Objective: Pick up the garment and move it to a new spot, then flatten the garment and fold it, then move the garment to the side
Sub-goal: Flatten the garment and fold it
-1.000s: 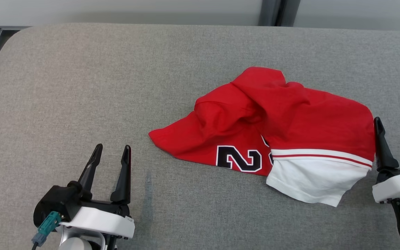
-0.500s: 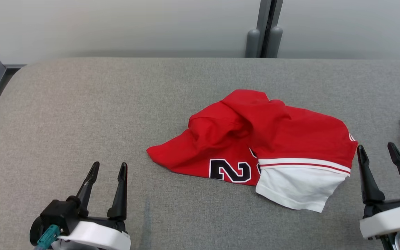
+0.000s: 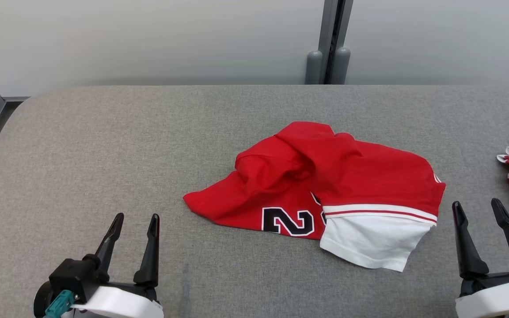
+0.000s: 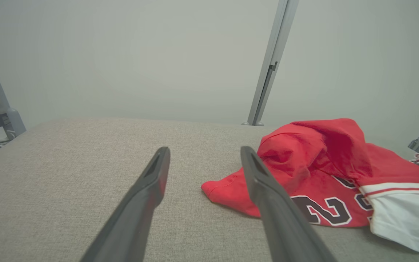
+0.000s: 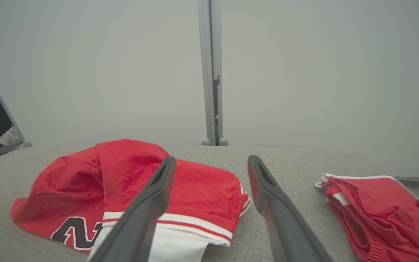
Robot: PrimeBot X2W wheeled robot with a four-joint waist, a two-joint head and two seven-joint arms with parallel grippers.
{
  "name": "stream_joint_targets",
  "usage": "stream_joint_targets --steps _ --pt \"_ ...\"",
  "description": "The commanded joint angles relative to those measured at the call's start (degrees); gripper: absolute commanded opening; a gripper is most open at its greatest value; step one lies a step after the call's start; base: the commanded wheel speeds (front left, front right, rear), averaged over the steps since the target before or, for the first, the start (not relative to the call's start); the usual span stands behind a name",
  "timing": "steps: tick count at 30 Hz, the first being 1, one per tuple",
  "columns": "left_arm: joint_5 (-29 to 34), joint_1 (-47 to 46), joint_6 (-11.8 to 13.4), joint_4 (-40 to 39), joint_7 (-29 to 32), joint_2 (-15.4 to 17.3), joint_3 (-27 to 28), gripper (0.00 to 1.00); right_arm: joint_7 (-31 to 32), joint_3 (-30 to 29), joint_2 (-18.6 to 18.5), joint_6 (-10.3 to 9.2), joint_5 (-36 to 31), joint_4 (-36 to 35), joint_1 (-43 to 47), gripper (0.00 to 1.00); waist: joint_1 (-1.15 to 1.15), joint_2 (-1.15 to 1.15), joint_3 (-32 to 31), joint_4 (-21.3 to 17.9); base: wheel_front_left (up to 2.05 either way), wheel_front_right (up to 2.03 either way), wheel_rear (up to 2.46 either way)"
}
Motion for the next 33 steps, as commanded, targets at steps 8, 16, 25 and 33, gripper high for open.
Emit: stream_joint_targets --steps 8,16,25,33 --pt "-0.4 -3.5 0.4 -1.4 0.7 0.3 0.7 1.0 0.2 0.0 0.1 -0.02 0.1 -0.5 -0.5 1.0 0.0 0.0 1.1 -0.2 0.0 0.0 0.0" --pt "-2.2 -13.2 -2.3 3.7 5.9 -0.5 -1.1 1.0 0.2 1.4 -0.1 -0.02 0.5 -0.8 -2.7 1.0 0.0 0.0 5.2 -2.0 0.0 0.0 0.0" --pt "-4.8 -23.1 -7.3 18.9 13.4 -1.5 -3.8 1.0 -0.7 3.2 -0.2 -0.02 1.1 0.7 -5.3 1.0 0.0 0.0 9.3 -4.3 0.0 0.0 0.0" --pt "-5.1 -28.9 -10.5 31.8 18.5 -1.3 -6.3 1.0 -2.4 4.1 -0.3 -0.02 1.6 2.1 -6.7 1.0 0.0 0.0 10.9 -5.6 0.0 0.0 0.0"
